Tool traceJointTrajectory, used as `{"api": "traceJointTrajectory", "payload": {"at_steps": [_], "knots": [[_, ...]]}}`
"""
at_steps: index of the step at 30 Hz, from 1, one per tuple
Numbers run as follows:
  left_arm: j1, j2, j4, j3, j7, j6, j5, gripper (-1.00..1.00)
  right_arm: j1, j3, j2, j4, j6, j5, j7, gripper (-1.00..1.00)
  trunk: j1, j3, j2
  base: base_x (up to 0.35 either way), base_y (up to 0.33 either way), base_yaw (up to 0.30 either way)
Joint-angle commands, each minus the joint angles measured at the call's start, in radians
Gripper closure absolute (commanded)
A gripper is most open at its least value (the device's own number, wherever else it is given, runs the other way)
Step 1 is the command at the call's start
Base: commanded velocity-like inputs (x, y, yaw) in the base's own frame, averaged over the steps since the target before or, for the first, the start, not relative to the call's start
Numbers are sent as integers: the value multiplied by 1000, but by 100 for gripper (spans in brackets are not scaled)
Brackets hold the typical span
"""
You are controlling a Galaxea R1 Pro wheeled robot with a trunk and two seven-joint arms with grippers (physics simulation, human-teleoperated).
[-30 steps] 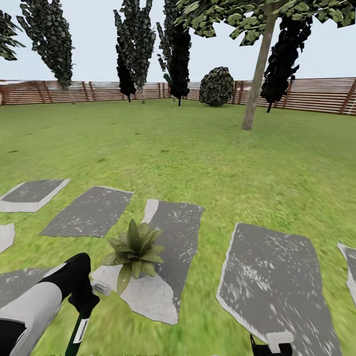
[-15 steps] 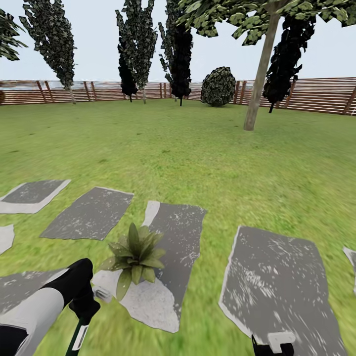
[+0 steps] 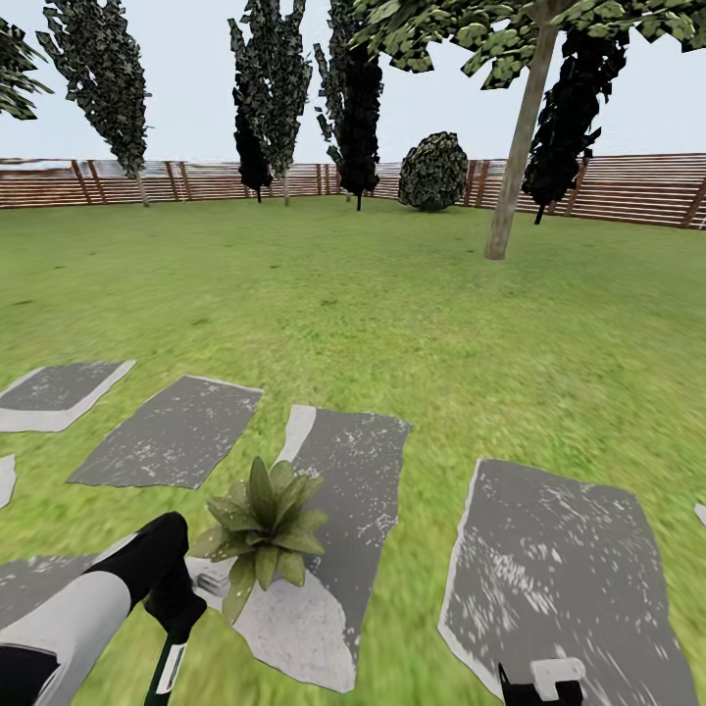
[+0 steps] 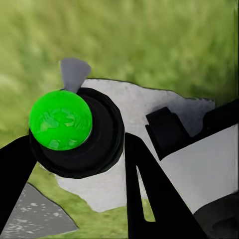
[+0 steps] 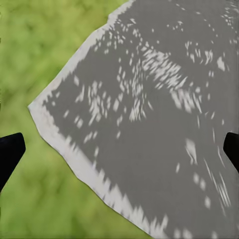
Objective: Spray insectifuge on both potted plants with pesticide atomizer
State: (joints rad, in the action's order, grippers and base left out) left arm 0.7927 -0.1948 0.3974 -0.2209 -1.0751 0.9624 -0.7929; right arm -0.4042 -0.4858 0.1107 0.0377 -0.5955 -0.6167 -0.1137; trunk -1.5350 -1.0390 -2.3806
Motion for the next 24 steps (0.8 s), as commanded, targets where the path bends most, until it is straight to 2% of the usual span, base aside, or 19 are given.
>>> {"api": "traceJointTrajectory", "payload": {"at_steps": [1,7,16,21,24], "knots": [[-2,1,0,-3,-9,1,5,100,-1,-4,0,-1,-3,-11,-7,-100,0,-1,0,2,0,0],[-27,1,1,-6,-7,-14,18,100,-1,-4,-2,-1,-3,-11,-7,-100,0,-1,0,0,0,0],[-28,-8,13,-2,10,-13,19,100,-1,-4,-2,-1,-3,-11,-8,-100,0,-1,0,0,0,0],[-27,-4,29,1,19,-13,20,100,-1,-4,-4,-1,-3,-11,-9,-100,0,-1,0,0,0,155],[-28,-4,48,80,21,-15,23,100,-1,-4,-4,-1,-3,-11,-9,-100,0,-1,0,0,0,180]]}}
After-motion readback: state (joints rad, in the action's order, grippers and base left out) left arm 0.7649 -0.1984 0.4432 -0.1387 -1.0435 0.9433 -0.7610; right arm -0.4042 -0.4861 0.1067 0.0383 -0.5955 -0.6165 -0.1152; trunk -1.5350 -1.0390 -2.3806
